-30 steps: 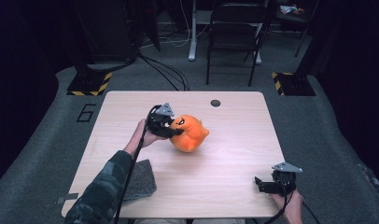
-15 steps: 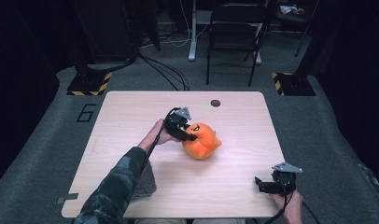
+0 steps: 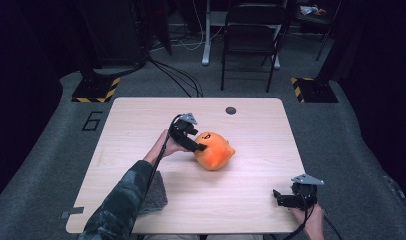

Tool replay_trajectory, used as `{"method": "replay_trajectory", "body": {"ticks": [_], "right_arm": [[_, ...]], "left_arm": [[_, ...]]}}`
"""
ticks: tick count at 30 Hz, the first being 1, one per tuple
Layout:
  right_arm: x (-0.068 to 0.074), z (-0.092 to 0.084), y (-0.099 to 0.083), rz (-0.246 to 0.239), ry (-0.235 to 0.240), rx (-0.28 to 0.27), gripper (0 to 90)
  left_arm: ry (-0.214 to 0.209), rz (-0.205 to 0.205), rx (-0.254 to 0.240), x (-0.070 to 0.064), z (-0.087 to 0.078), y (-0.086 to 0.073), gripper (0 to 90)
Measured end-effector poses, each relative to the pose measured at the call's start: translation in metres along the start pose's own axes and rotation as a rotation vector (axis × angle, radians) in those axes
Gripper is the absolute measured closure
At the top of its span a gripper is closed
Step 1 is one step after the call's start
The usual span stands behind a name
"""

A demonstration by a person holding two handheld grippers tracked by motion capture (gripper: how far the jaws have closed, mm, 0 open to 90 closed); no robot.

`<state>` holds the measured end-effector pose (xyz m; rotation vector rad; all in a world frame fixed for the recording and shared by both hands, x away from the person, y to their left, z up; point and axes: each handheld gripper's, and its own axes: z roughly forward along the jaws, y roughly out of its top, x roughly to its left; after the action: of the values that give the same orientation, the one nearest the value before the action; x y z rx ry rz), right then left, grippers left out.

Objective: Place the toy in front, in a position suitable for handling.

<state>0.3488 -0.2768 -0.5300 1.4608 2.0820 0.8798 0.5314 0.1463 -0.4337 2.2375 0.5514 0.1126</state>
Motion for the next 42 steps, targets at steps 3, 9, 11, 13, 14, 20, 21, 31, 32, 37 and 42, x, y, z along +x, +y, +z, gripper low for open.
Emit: {"method": "replay_trajectory", "body": {"ticks": [3,9,11,13,14,20,21,31,32,37,42], "right_arm": [[0.0,0.0,0.0,-0.001,0.0,0.0,0.0],[0.0,0.0,0.0,-0.006,0.002,0.002,0.0],[0.0,0.0,0.0,0.001,0.002,0.006,0.0],[0.0,0.001,0.001,-0.007,0.004,0.004,0.0],[-0.001,0.001,0.001,-0.009,0.004,0.008,0.0],[-0.002,0.001,0.004,-0.024,0.015,0.022,0.0],[-0.003,0.001,0.004,-0.033,0.026,0.03,0.0],[0.004,-0.007,0.027,-0.168,0.125,0.06,1.0],[0.008,-0.01,0.036,-0.22,0.142,0.05,1.4],[0.018,-0.016,0.055,-0.255,0.189,0.039,1.9],[0.033,-0.018,0.075,-0.32,0.215,0.021,2.8]], "left_arm": [[0.03,-0.017,-0.031,-0.001,-0.013,-0.002,12.2],[0.151,-0.053,-0.089,-0.011,-0.062,-0.031,6.3],[0.193,-0.055,-0.094,-0.014,-0.076,-0.044,3.5],[0.24,-0.069,-0.096,-0.017,-0.091,-0.059,3.2],[0.256,-0.072,-0.099,-0.018,-0.099,-0.068,2.1],[0.347,-0.151,-0.108,-0.021,-0.129,-0.124,2.1],[0.368,-0.169,-0.119,-0.022,-0.132,-0.134,2.0],[0.399,-0.268,-0.103,-0.032,-0.15,-0.184,0.7],[0.404,-0.269,-0.113,-0.035,-0.154,-0.186,0.7],[0.41,-0.275,-0.122,-0.046,-0.158,-0.19,0.0],[0.392,-0.315,-0.165,-0.055,-0.162,-0.199,0.0]]}}
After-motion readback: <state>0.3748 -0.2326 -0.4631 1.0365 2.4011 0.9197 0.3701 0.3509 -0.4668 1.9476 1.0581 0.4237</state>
